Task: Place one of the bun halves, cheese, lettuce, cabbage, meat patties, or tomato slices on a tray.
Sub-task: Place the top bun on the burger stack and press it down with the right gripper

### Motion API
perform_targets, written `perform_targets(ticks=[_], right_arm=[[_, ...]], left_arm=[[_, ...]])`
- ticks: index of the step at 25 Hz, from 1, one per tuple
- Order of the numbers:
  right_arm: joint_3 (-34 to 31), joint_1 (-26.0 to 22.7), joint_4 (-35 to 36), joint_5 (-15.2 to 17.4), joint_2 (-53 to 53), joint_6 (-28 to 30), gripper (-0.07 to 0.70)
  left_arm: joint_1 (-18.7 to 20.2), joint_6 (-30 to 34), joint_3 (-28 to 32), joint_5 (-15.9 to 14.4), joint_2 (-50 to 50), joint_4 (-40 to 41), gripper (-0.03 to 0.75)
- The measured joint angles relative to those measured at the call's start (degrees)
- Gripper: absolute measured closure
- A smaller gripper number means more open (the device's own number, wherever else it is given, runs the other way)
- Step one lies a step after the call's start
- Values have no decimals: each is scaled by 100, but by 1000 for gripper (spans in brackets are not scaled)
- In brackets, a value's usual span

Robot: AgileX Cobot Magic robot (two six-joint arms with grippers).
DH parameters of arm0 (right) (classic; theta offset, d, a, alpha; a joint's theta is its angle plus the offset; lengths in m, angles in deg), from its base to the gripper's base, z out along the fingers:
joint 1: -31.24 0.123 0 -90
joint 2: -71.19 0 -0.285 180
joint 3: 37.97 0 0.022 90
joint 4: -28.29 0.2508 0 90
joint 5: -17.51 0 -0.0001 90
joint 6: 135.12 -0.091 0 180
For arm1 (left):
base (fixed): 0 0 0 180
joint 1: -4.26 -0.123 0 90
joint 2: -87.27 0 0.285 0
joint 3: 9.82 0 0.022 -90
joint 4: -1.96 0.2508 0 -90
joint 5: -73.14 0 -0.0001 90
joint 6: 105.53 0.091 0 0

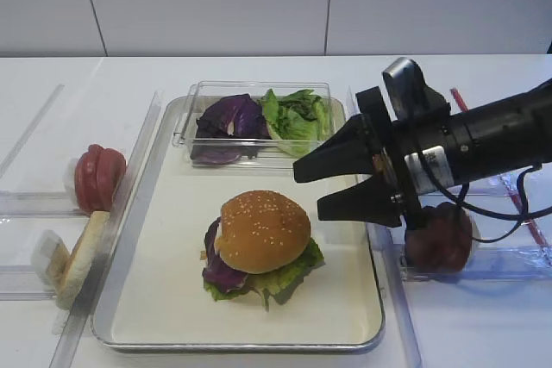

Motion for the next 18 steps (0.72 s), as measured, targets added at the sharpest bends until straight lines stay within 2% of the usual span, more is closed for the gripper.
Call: perform_targets(ticks=[4, 18], right_arm=[[7, -112, 10, 226, -10, 0, 154], [7, -126, 10, 238, -41, 100, 154]], left_arm=[[0, 0, 0, 0, 0, 0, 246], [0, 0, 0, 0, 0, 0, 246]])
